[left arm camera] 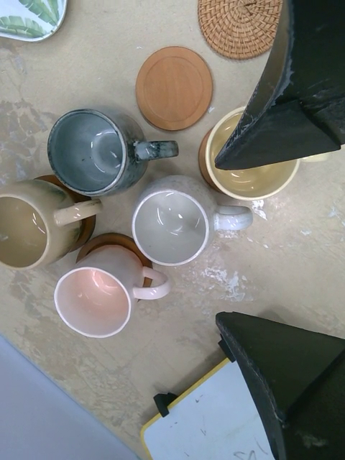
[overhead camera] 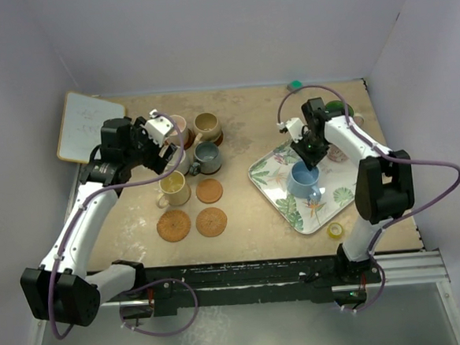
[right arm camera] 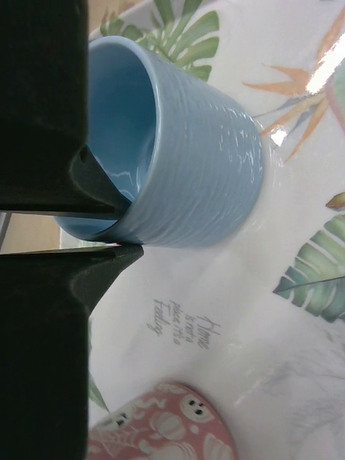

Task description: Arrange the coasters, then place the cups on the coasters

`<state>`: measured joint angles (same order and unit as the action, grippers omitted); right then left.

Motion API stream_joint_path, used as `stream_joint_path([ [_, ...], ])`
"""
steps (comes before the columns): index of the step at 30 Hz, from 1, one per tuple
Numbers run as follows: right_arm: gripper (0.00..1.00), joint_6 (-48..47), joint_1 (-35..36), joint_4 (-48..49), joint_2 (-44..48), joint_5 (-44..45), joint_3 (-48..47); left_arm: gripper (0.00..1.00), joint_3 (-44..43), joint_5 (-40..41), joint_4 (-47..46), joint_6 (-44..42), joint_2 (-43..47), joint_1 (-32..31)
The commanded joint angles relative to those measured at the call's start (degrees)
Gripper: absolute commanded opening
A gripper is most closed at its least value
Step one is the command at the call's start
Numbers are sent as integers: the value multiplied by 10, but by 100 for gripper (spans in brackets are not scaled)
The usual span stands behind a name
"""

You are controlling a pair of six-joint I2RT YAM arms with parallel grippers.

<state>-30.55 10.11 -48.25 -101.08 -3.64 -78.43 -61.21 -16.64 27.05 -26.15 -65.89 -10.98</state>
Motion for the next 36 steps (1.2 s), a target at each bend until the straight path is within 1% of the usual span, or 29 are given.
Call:
stream_joint_path([
  [1,22,146,3,30,48,8,28,77,-2,-23,-16,-6,-8,2],
  [4,24,174,2,33,62,-8,44,77,-6,-26,-16,-5,-14,1],
  [6,26,183,3,34,71,-16,53,77,-8,-27,-15,-4,-16,0],
  [7,29,184,3,32,76,-21,55,77,-8,-27,-15,-4,-17,-1],
  [11,40,154,3,43,87,-28,57,77,-7,-28,-15,-3,-18,-3],
  [13,42,135,2,46,87,-23,55,77,-7,-29,-15,-3,-19,-5],
  [17,42,113,2,37,85,-26,54,77,-7,-25,-16,1,-19,-11],
  [21,39,117,0,37,91,-16,65,77,-7,-17,-21,9,-22,-28],
  [27,35,160,-4,10,99,-23,73,77,-22,22,-24,21,-55,-95],
  [29,35,172,-4,4,106,-37,80,77,-32,26,-25,29,-72,-121],
  [31,34,177,-4,-5,110,-64,83,77,-44,20,-28,46,-92,-134],
  [36,35,179,-10,-22,117,-148,97,77,-90,-5,-44,128,-152,-163],
])
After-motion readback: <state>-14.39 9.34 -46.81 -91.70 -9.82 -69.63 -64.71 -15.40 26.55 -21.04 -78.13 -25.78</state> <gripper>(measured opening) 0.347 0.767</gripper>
